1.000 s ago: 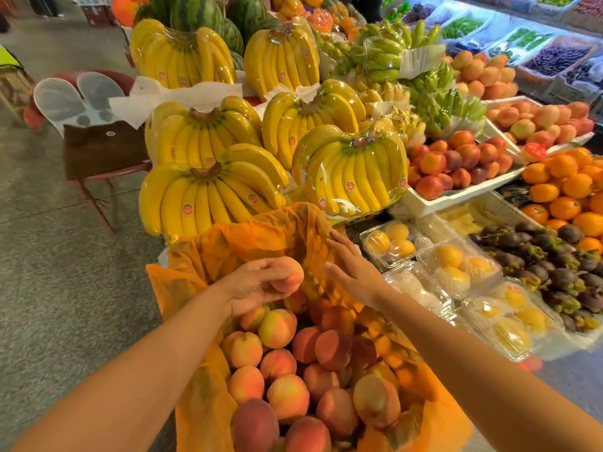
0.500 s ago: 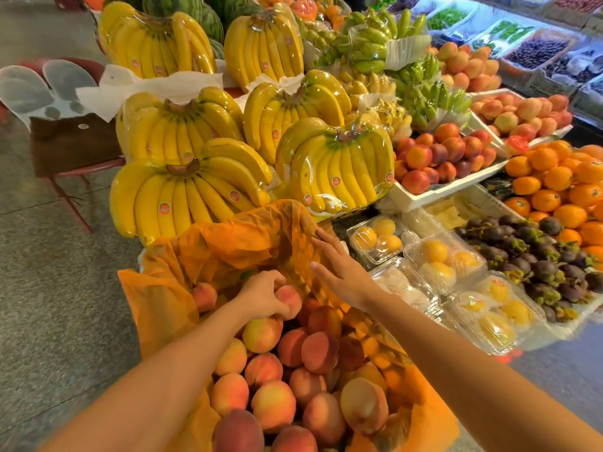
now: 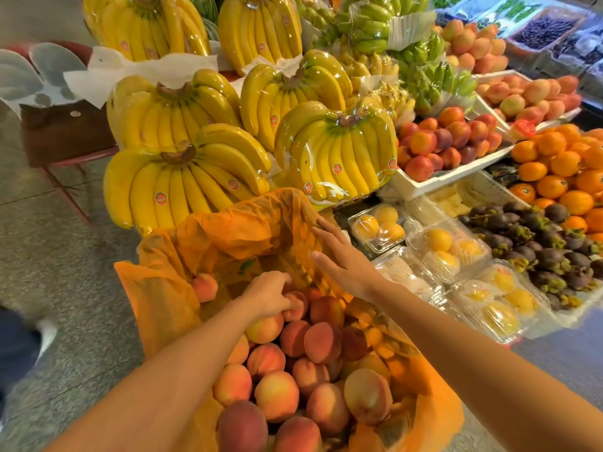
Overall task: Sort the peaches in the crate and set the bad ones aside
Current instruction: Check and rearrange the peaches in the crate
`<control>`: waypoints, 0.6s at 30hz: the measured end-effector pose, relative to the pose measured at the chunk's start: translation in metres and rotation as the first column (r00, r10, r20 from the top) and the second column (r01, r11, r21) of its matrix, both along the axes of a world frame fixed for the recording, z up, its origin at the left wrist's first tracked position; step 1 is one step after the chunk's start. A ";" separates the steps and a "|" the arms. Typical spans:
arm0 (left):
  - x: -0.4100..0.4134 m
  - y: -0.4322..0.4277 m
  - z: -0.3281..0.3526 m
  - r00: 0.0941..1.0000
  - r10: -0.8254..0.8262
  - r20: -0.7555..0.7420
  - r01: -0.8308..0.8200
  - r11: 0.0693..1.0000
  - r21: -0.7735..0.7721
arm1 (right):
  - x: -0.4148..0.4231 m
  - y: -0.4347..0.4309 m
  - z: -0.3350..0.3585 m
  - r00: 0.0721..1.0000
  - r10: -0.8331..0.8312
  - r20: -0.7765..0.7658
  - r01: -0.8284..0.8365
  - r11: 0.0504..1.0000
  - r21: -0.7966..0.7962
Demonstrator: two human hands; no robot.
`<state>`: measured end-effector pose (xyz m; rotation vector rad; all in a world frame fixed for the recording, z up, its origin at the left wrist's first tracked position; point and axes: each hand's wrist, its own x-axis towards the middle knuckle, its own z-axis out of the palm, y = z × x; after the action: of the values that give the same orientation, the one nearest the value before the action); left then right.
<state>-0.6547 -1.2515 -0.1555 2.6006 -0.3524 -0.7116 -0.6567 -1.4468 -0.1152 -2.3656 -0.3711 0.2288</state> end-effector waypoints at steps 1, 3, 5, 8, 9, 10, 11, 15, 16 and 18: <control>-0.001 0.007 0.008 1.000 0.001 0.026 0.000 0.999 -0.039 | 0.000 0.000 -0.001 1.000 -0.008 0.007 0.008 1.000 -0.015; -0.005 0.025 0.028 0.993 0.037 0.112 -0.024 0.992 -0.122 | 0.002 0.001 -0.003 0.993 -0.038 0.110 0.049 0.994 -0.099; -0.009 0.047 0.046 0.972 0.113 0.209 -0.073 0.979 -0.188 | 0.004 0.008 0.001 0.962 -0.050 0.269 0.096 0.982 -0.161; -0.017 0.083 0.068 0.910 0.219 0.351 -0.130 0.956 -0.261 | 0.004 0.038 0.017 0.922 -0.012 0.386 0.048 0.995 -0.085; -0.019 0.095 0.073 0.883 0.255 0.394 -0.146 0.947 -0.286 | 0.004 0.051 0.021 0.924 0.028 0.382 -0.002 0.998 -0.070; -0.021 0.107 0.076 0.851 0.292 0.437 -0.166 0.938 -0.304 | 0.004 0.066 0.023 0.925 0.083 0.370 -0.061 0.996 -0.072; -0.024 0.118 0.080 0.814 0.324 0.481 -0.190 0.933 -0.307 | 0.003 0.081 0.024 0.928 0.139 0.345 -0.119 0.990 -0.079; -0.032 0.158 0.078 0.673 0.345 0.655 -0.324 0.933 -0.159 | -0.001 0.133 0.010 0.946 0.280 0.166 -0.281 0.960 -0.023; -0.034 0.167 0.073 0.667 0.356 0.654 -0.363 0.922 -0.132 | -0.002 0.144 0.003 0.945 0.298 0.133 -0.297 0.954 -0.031; -0.037 0.183 0.062 0.690 0.403 0.602 -0.413 0.901 -0.130 | -0.002 0.160 -0.016 0.952 0.299 0.071 -0.293 0.952 -0.082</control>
<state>-0.6918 -1.0684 -0.0934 2.7176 0.0693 0.3206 -0.6592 -1.2871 -0.1311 -2.3866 -0.7727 0.2878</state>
